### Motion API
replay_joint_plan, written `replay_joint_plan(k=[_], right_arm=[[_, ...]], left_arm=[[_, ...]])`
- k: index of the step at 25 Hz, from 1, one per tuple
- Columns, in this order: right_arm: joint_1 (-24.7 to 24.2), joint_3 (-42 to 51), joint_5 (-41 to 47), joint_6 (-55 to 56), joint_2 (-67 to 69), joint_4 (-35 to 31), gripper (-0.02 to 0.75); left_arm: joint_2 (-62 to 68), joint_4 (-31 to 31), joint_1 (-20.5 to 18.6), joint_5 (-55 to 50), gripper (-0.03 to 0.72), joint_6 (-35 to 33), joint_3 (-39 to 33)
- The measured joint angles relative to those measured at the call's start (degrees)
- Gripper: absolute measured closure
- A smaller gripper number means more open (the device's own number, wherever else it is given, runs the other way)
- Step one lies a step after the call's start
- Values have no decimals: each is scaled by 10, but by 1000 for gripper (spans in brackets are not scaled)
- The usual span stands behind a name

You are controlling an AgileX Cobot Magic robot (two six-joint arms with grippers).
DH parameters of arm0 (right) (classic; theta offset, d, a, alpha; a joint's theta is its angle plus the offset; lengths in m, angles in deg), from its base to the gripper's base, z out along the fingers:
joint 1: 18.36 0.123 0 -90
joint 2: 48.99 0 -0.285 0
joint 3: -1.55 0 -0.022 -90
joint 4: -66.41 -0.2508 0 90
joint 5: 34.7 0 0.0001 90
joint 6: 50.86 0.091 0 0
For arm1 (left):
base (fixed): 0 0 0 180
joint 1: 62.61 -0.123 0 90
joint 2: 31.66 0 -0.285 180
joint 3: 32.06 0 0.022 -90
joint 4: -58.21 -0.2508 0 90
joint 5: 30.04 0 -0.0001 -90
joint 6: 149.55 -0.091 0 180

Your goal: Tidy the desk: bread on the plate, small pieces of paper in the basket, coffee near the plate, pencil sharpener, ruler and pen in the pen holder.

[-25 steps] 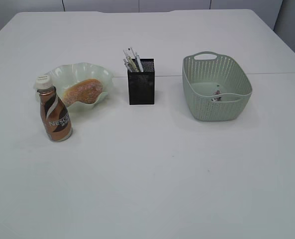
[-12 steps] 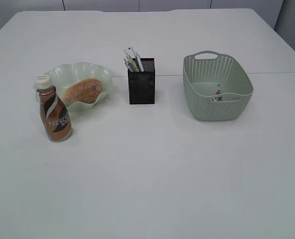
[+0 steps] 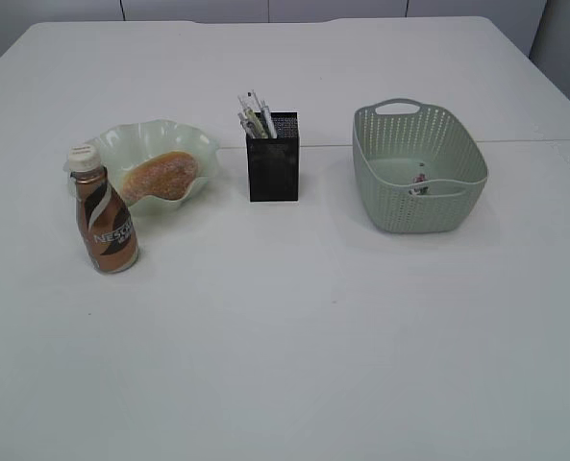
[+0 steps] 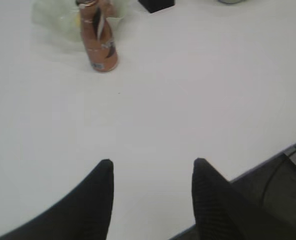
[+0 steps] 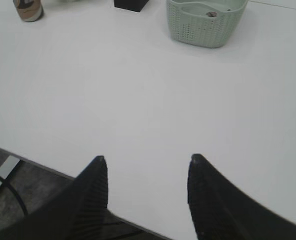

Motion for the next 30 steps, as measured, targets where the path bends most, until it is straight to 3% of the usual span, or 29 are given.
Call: replay_joint_plan(k=[4, 8, 30], right_arm=[[-107, 0, 0, 0, 0, 0, 328], [-184, 0, 0, 0, 0, 0, 328], [-190, 0, 0, -1, 0, 0, 328]], left_arm=[[0, 0, -128, 0, 328, 0, 0], [0, 0, -197, 0, 333, 0, 0], [0, 0, -202, 0, 400, 0, 0]])
